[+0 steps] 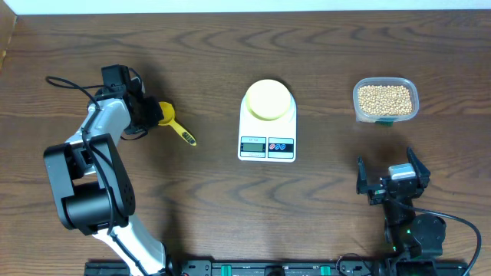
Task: Scoop item into bowl and weigh 50g on scale
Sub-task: 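Grasp the yellow scoop's cup rim with the left gripper, then lift the scoop and carry it right toward the scale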
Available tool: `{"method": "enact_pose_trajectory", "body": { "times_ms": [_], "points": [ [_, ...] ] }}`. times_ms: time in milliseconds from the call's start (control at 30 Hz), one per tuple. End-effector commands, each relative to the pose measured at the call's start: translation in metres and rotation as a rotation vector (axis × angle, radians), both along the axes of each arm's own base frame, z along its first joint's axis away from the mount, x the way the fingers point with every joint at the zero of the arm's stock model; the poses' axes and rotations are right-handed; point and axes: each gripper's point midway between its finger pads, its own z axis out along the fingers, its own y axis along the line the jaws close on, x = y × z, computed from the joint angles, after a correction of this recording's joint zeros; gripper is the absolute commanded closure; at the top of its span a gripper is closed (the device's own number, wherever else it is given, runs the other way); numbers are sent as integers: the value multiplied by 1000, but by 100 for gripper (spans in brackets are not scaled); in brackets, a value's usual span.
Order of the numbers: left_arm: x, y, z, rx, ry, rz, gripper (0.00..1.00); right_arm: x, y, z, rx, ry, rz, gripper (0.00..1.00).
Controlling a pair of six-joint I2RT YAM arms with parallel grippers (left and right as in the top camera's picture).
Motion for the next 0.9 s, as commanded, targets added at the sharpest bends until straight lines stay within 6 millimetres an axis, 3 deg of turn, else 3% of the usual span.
{"method": "enact_pose_trajectory", "body": {
  "times_ms": [0, 367, 467, 667, 867],
  "points": [
    [-6, 1, -10, 1, 32, 9, 92, 0, 2, -1, -10, -1, 7, 1],
    [-11, 1, -7, -3, 48, 12, 93, 0, 2, -1, -10, -1, 7, 1],
    [-10, 1, 7, -8, 24, 40, 92, 0, 2, -1, -10, -1, 7, 1],
    [-6, 2, 54, -10, -73, 97, 93, 0, 2, -1, -10, -1, 7, 1],
    [-14, 0, 81, -7, -104, 100, 93, 0, 2, -1, -10, -1, 7, 1]
  ]
}}
